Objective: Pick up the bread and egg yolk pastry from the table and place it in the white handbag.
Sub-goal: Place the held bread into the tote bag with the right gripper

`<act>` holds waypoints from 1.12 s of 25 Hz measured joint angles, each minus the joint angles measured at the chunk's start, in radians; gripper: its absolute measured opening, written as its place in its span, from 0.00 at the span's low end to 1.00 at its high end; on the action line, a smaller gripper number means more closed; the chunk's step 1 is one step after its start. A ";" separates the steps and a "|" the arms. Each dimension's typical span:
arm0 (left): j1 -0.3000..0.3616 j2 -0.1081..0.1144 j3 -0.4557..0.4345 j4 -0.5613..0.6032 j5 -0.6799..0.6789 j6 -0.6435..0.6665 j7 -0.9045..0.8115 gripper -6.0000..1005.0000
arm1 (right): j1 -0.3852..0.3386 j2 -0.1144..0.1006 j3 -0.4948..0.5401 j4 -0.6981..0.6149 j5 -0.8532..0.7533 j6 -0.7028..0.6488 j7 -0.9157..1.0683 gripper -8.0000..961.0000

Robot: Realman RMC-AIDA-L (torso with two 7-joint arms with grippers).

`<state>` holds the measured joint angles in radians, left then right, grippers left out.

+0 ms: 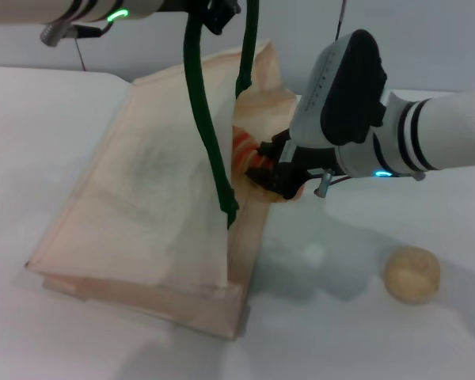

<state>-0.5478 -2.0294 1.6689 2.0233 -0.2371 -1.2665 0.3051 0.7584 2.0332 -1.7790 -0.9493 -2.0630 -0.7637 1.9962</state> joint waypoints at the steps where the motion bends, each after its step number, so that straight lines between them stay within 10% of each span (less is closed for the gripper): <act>1: -0.001 0.000 0.003 0.000 0.000 0.001 -0.001 0.13 | 0.010 0.000 -0.004 0.016 0.014 0.008 -0.013 0.30; 28: -0.037 -0.002 0.065 -0.005 -0.002 0.007 -0.025 0.13 | 0.140 0.005 -0.230 0.217 0.209 0.288 -0.077 0.28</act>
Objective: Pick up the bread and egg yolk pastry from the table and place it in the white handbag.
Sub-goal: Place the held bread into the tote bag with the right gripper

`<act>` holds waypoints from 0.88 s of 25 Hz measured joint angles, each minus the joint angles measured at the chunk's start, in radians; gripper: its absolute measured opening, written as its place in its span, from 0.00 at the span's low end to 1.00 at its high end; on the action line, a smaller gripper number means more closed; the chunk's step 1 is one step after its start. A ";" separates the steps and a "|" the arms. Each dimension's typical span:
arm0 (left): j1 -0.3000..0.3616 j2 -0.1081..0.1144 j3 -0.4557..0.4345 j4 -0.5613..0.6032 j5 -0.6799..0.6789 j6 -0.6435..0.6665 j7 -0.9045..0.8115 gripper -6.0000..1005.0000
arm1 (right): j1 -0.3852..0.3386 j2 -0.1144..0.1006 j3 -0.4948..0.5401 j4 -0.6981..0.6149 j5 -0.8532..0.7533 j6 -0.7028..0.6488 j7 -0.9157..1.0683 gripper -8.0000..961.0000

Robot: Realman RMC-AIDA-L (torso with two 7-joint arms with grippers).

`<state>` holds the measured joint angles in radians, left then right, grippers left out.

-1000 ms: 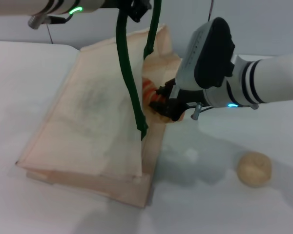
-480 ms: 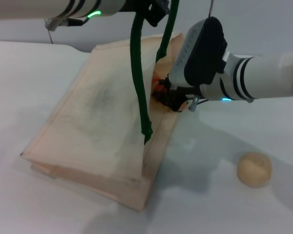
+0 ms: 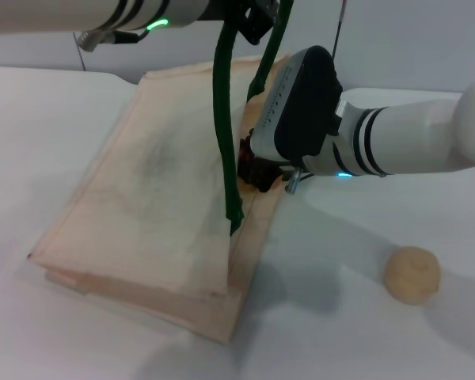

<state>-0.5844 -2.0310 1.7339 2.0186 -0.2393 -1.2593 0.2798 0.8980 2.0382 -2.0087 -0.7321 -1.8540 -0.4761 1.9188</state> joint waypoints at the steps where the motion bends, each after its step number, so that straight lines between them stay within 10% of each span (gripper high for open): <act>1: 0.000 0.000 0.000 0.000 0.000 0.000 0.000 0.13 | 0.000 0.000 -0.004 0.000 0.001 0.003 0.007 0.28; 22: 0.011 0.002 -0.010 -0.001 0.014 -0.008 -0.002 0.13 | -0.001 -0.005 -0.025 0.008 -0.009 0.047 0.077 0.70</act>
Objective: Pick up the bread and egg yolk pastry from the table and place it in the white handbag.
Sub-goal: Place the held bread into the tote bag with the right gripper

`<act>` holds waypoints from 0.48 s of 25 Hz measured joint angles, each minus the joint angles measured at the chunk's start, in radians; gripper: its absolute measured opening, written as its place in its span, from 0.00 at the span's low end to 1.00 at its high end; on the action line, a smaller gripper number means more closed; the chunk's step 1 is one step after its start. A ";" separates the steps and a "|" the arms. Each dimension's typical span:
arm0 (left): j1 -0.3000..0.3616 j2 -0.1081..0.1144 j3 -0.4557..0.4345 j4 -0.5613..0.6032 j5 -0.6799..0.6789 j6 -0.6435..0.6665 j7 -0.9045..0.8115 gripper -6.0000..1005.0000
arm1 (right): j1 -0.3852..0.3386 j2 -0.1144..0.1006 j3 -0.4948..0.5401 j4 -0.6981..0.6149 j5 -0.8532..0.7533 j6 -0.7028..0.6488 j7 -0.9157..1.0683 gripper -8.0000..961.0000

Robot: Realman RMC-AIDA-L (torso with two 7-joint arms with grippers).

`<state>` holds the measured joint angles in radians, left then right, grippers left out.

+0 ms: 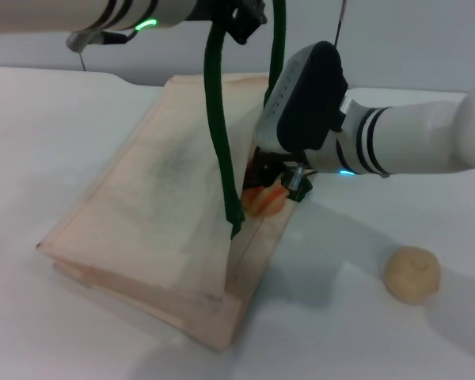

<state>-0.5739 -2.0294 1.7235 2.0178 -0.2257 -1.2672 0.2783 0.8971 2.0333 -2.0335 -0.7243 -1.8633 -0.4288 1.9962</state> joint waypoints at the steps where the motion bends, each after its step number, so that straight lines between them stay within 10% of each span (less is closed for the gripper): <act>1: 0.002 0.000 -0.001 0.000 0.003 0.000 -0.001 0.13 | -0.001 -0.001 0.001 0.005 0.000 -0.002 0.000 0.74; 12: 0.032 0.000 -0.024 0.001 0.052 -0.001 -0.019 0.13 | -0.031 -0.006 0.014 0.022 -0.217 -0.009 0.177 0.90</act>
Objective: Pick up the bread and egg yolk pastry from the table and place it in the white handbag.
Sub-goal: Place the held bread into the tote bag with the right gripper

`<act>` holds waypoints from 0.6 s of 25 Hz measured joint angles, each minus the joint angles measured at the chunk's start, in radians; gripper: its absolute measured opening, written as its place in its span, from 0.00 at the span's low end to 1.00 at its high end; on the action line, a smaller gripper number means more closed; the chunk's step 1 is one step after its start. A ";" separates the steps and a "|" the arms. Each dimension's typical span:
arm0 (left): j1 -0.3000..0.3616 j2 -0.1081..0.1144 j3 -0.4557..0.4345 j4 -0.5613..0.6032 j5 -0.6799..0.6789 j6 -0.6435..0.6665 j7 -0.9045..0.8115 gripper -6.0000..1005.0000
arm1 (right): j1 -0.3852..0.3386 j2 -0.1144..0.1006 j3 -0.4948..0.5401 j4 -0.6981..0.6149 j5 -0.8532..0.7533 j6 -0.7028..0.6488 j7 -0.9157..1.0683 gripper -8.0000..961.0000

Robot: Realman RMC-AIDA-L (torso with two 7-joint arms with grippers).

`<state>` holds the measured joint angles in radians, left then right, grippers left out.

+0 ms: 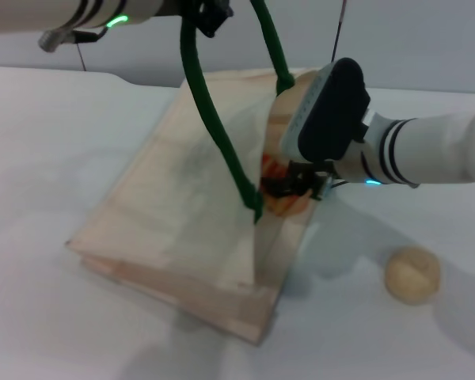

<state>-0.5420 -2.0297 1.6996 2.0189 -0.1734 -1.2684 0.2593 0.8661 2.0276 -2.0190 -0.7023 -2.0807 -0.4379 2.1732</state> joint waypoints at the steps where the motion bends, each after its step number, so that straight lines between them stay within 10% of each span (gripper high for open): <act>1: 0.003 0.000 -0.005 0.000 0.000 0.001 0.000 0.13 | -0.004 0.000 0.007 -0.002 -0.048 -0.004 0.036 0.90; 15: 0.019 0.000 -0.043 -0.041 -0.001 0.019 0.000 0.13 | -0.248 0.001 0.175 -0.393 -0.340 -0.202 0.116 0.90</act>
<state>-0.5227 -2.0295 1.6570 1.9774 -0.1744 -1.2499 0.2593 0.6179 2.0291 -1.8442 -1.0950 -2.4211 -0.6399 2.2894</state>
